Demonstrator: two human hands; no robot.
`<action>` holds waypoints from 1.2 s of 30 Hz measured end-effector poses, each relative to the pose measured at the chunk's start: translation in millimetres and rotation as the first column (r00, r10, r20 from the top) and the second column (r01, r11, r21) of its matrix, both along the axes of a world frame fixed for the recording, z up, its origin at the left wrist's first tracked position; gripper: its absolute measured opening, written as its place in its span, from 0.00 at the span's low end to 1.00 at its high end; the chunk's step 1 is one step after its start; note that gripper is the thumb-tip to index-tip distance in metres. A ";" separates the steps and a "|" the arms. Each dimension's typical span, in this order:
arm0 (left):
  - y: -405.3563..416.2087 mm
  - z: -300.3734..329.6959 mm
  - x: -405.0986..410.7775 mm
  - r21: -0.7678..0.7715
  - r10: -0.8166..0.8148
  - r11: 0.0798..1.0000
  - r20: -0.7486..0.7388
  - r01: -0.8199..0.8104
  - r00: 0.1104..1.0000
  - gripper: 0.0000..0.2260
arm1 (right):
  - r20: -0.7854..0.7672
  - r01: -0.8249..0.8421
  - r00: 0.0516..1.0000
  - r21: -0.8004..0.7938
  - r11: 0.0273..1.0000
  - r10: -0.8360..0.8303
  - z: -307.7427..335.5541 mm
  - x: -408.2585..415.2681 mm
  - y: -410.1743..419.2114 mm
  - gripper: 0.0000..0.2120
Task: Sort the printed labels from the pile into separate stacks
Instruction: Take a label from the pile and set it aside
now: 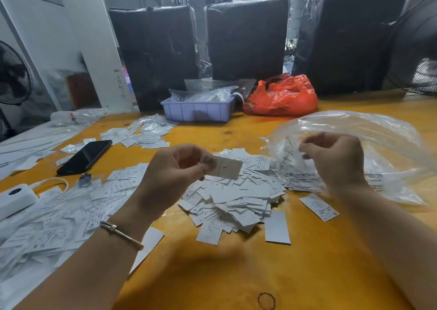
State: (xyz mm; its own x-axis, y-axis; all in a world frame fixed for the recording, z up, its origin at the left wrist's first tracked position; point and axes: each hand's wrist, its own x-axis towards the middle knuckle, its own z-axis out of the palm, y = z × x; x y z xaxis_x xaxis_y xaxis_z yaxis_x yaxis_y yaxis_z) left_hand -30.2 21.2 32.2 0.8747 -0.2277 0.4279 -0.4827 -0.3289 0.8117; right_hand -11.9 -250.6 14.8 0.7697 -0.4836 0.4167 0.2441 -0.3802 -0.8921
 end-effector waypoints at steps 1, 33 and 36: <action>1.4 1.6 -0.7 -0.073 -0.060 0.996 -0.098 0.053 0.993 0.07 | -0.008 -0.158 0.987 0.185 0.970 0.162 2.8 -5.2 8.6 0.04; -10.5 3.0 -9.2 -0.253 -0.242 0.952 -0.283 0.171 0.928 0.12 | 0.106 -0.739 0.666 -0.039 0.672 0.738 2.7 -41.1 57.6 0.05; -12.7 4.0 -8.3 -0.323 -0.242 0.941 -0.431 0.102 0.869 0.20 | 0.110 -0.754 0.650 -0.025 0.656 0.752 5.6 -43.8 58.1 0.05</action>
